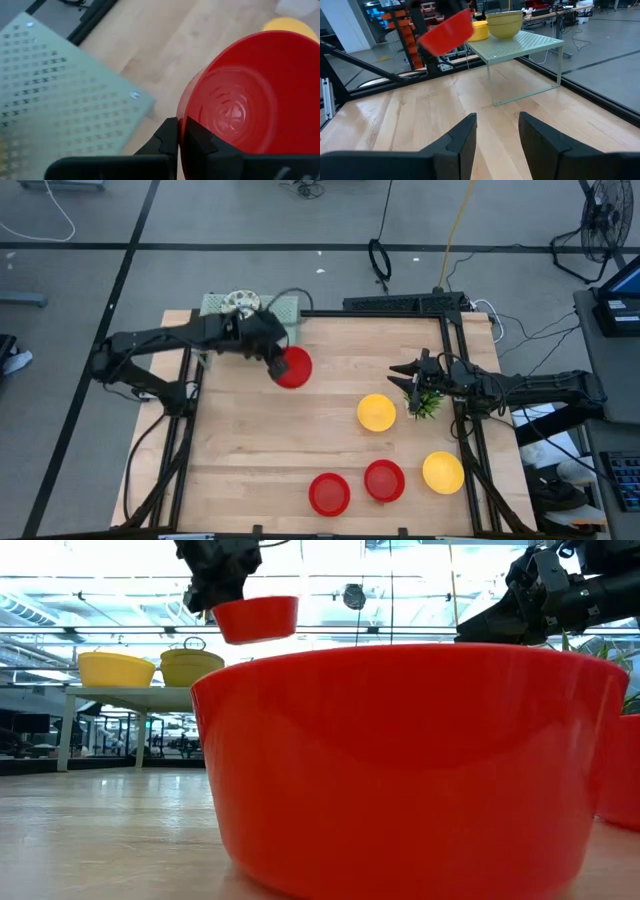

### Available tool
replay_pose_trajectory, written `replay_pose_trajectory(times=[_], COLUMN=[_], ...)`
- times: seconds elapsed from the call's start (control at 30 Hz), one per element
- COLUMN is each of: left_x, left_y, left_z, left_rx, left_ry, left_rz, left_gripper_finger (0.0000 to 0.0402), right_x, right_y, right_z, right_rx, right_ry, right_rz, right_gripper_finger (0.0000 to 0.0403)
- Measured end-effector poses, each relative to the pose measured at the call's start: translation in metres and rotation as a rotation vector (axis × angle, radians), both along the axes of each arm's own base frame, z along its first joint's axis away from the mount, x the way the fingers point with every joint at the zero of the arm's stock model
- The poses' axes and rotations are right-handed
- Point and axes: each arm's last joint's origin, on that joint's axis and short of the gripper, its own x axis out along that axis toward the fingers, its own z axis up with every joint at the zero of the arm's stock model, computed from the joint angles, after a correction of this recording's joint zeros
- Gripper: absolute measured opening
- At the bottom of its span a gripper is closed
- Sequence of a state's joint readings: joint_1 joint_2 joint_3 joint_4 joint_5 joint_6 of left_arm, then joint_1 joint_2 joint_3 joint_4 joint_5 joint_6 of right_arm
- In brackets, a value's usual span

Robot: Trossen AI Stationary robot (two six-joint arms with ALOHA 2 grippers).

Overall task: Pick & Place Mini bowls
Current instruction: Put the red bowl on the shelf

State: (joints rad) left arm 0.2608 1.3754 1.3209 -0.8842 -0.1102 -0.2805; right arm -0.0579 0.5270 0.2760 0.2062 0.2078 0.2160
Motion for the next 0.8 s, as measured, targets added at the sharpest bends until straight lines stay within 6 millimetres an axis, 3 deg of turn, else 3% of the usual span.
replay_pose_trajectory(times=[0.2, 0.37, 0.6, 0.8], left_x=[-0.013, -0.022, -0.023, -0.018], left_y=[0.040, 0.058, 0.075, 0.083], left_z=[-0.006, -0.011, -0.025, -0.031], left_rx=[-0.028, -0.049, -0.092, -0.080], left_ry=[0.045, 0.087, 0.140, 0.136], left_rz=[0.104, 0.178, 0.279, 0.364], left_gripper_finger=[0.0006, 0.0017, 0.0006, 0.0028], right_x=[0.000, 0.000, 0.000, 0.000], right_y=[0.000, 0.000, 0.000, 0.000], right_z=[0.000, 0.000, 0.000, 0.000], right_rx=[0.000, 0.000, 0.000, 0.000], right_ry=[0.000, 0.000, 0.001, 0.001], right_rz=[0.000, 0.000, 0.000, 0.000], right_gripper_finger=[0.0137, 0.0137, 0.0137, 0.0137])
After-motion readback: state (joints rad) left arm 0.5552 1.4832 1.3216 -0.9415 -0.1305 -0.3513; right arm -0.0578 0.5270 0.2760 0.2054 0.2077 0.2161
